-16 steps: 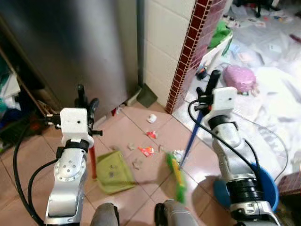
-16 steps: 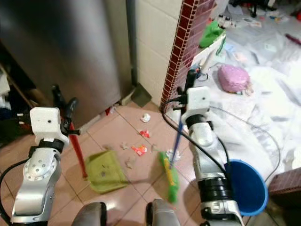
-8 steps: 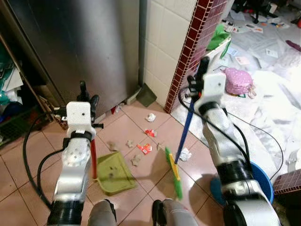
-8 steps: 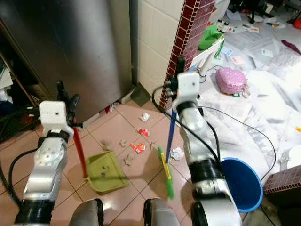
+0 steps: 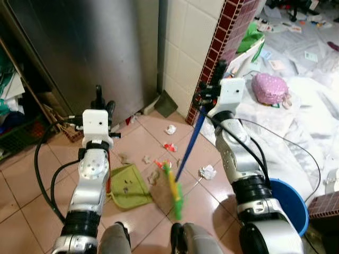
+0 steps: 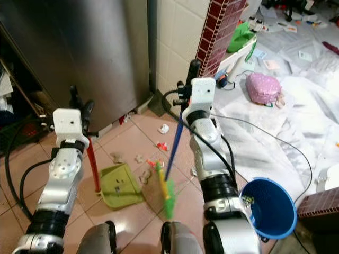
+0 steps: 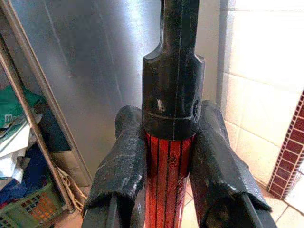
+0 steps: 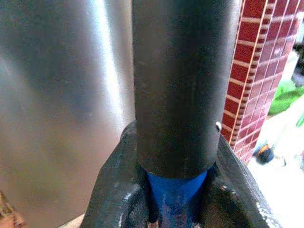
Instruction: Sweep floor
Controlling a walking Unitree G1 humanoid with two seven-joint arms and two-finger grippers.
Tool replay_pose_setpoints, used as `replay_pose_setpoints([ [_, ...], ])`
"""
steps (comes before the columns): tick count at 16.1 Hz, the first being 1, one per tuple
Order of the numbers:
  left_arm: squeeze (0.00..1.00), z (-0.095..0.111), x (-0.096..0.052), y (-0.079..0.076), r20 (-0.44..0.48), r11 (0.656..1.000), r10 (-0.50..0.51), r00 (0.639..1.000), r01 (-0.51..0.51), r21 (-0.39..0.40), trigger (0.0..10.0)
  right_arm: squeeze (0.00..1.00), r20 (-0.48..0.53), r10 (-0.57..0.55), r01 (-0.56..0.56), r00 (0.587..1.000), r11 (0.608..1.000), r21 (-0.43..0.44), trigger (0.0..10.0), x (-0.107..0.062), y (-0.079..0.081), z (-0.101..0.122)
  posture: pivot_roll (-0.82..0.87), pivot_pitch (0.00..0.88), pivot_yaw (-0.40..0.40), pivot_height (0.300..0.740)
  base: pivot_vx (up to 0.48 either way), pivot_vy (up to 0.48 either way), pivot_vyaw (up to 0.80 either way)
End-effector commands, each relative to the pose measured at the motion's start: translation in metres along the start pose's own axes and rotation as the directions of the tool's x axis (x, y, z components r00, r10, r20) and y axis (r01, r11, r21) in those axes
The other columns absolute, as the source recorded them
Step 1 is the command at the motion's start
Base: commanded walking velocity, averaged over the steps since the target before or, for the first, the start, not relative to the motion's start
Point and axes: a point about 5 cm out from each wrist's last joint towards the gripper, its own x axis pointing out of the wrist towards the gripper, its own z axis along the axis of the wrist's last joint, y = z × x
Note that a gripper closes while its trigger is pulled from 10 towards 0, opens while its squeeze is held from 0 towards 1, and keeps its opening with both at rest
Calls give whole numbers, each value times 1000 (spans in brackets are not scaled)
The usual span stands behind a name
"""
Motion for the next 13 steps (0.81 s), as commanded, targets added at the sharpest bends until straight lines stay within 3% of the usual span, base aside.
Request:
replay_pose_setpoints([
  [1, 0, 4, 2, -8, 33, 1000, -17, 999, 18, -16, 10000, 0, -19, -6, 7, 1000, 996, 87, 10000, 3, 1, 1, -55, 156, -104, 740, 0, 0, 0],
  [6, 0, 0, 1, -21, 29, 996, -66, 997, 67, -54, 10000, 0, -89, 47, -20, 995, 959, 283, 10000, 4, 12, -3, -61, 156, -105, 740, 0, 0, 0],
  [8, 0, -1, 2, -24, 31, 995, -74, 997, 76, -57, 10000, 0, -87, 122, -86, 989, 937, 339, 10000, 5, 16, 3, -62, 156, -106, 740, 0, 0, 0],
  [11, 0, -1, 2, -26, 35, 994, -86, 996, 88, -62, 10000, 0, -5, 216, -198, 976, 905, 378, 10000, 14, 13, 30, -62, 156, -104, 740, 0, 0, 0],
  [13, 0, -1, 3, -27, 39, 994, -92, 995, 95, -63, 10000, 0, 97, 227, -239, 969, 962, 136, 10000, 19, 5, 58, -62, 155, -101, 740, 0, 0, 0],
])
